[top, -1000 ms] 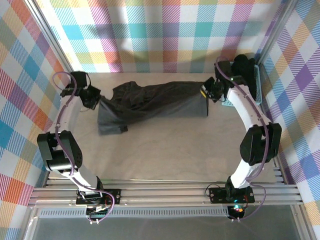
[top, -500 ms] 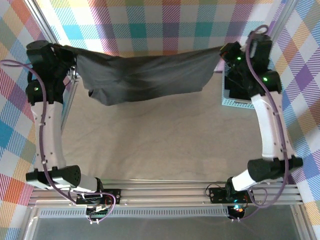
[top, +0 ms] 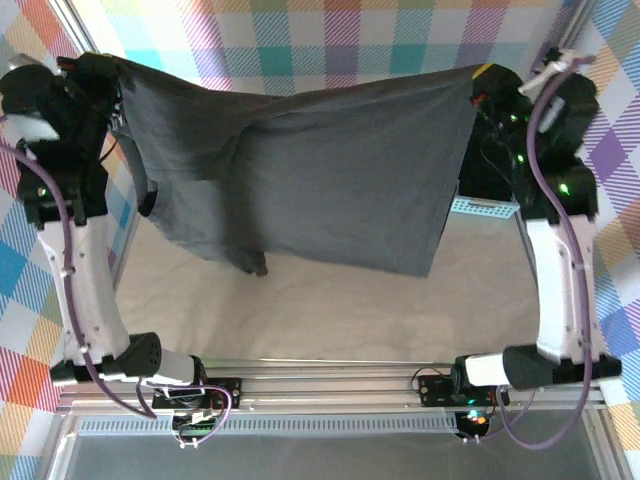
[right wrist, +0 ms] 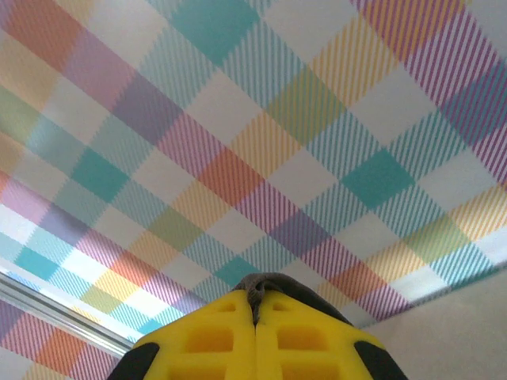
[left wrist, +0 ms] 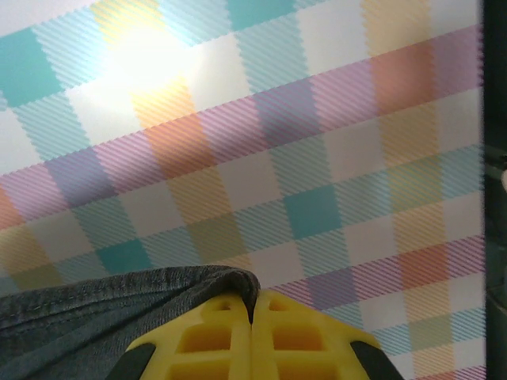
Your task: Fold and stack the t-shirts
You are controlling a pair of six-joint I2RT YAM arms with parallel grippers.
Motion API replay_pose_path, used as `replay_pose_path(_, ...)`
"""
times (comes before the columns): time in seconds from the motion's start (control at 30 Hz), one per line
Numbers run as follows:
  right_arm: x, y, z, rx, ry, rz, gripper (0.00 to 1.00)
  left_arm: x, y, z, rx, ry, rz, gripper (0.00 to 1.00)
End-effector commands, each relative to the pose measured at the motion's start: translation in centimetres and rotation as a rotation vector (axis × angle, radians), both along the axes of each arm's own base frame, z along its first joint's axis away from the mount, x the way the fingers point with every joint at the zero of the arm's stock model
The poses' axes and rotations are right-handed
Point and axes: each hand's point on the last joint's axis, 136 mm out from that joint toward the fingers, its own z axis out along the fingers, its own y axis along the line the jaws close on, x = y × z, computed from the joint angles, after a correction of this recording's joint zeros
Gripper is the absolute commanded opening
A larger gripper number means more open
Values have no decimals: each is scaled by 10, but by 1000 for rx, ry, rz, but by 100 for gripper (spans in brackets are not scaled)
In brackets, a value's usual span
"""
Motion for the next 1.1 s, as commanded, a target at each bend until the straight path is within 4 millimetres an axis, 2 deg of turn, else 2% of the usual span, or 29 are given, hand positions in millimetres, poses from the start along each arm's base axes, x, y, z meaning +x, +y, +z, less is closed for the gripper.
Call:
replay_pose_path(0.0, 54, 10, -20, 19, 40, 54, 0, 62, 4, -48, -34, 132, -52, 0)
replay_pose_path(0.13, 103, 21, -31, 47, 76, 120, 0, 114, -1, -69, -53, 175, -131, 0)
replay_pose_path(0.2, 119, 22, -29, 53, 80, 137, 0, 131, 0, -71, -66, 171, -150, 0)
replay_pose_path(0.3, 129, 18, -18, 50, 62, 129, 0, 138, 3, -55, -75, 120, -149, 0)
replay_pose_path(0.37, 130, 8, -12, 64, 53, 113, 0, 134, 4, -40, -82, 74, -148, 0)
replay_pose_path(0.47, 124, -11, -3, 77, 41, 74, 0, 116, -1, -13, -79, 6, -165, 0)
replay_pose_path(0.57, 109, -32, 4, 75, 40, 32, 0, 84, -10, 13, -63, -33, -188, 0)
replay_pose_path(0.63, 98, -41, 1, 78, 56, 21, 0, 61, -15, 12, -41, 3, -185, 0)
replay_pose_path(0.7, 88, -47, -15, 70, 107, 19, 0, 42, -23, -12, -39, 104, -187, 0)
replay_pose_path(0.77, 80, -45, -43, 51, 169, 28, 0, 33, -36, -55, -67, 214, -215, 0)
replay_pose_path(0.83, 70, -46, -87, 59, 262, 16, 0, 20, -45, -121, -116, 370, -218, 0)
replay_pose_path(1.0, 48, -51, -232, 46, 567, -37, 0, -7, -46, -294, -177, 753, -195, 0)
replay_pose_path(1.03, 44, -50, -264, 46, 633, -37, 0, -11, -45, -326, -165, 822, -195, 0)
replay_pose_path(1.07, 40, -49, -292, 51, 694, -37, 0, -13, -45, -351, -138, 873, -203, 5)
